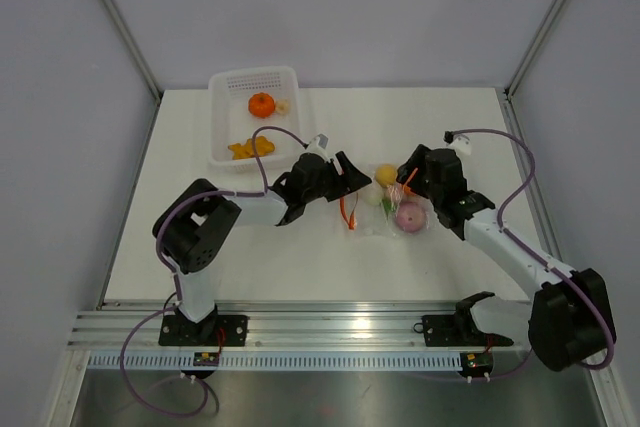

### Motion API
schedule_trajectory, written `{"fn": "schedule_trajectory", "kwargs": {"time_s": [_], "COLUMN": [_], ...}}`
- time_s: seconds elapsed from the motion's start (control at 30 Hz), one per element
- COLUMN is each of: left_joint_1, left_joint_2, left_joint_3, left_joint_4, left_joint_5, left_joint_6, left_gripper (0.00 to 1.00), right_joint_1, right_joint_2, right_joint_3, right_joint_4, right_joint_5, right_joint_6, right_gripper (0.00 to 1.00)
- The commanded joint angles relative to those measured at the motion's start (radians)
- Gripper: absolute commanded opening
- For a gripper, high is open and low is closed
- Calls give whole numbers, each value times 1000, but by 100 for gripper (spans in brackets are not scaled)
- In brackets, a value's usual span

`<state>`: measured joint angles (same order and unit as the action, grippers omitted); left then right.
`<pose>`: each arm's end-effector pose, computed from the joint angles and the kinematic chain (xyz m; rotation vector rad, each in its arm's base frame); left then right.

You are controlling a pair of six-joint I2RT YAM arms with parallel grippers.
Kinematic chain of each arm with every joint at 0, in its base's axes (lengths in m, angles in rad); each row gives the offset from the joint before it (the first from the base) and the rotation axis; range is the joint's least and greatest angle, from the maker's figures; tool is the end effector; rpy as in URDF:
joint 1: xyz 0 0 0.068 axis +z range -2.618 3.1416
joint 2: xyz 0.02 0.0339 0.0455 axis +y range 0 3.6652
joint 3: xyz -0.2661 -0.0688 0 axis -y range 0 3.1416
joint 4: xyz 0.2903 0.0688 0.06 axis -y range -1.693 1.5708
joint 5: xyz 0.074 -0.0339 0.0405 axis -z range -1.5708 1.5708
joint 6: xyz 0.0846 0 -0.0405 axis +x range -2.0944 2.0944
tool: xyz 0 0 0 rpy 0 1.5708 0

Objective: Open the zip-top bag and remove the fake food
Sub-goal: Pick up the fake vegetable from the zipper food storage bag.

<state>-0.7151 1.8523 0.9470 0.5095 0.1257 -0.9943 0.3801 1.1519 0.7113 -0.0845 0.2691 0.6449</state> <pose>0.3450 -0.3136 0.1169 -0.2128 2.1709 -1.1849 0.3190 0.1032 0.2091 0.4369 2.0473 0.3436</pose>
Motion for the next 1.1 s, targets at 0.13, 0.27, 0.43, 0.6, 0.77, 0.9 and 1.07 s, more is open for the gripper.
{"fn": "schedule_trajectory", "kwargs": {"time_s": [0.13,0.27,0.43,0.6,0.77,0.9,1.07], "left_joint_1": [22,34,36,36,37,39,46], "left_joint_2": [-39,-96,-114,-111,-119,-146,-191], "left_joint_3": [-37,-71,-83,-91,-99,-116,-137], "left_joint_4": [83,75,61,78,69,66,44], "left_joint_5": [14,17,12,26,31,31,32], "left_joint_6": [-4,2,13,5,5,6,16], "left_gripper": [75,75,75,75,74,74,74], "right_joint_1": [62,94,103,112,115,115,115], "right_joint_2": [146,183,261,314,387,423,459], "right_joint_3": [142,151,181,229,255,257,254], "right_joint_4": [-93,-95,-142,-172,-167,-156,-135], "right_joint_5": [-54,-50,-10,68,50,36,13], "right_joint_6": [-134,-131,-123,-134,-139,-137,-126], "right_gripper": [78,87,88,88,86,75,55]}}
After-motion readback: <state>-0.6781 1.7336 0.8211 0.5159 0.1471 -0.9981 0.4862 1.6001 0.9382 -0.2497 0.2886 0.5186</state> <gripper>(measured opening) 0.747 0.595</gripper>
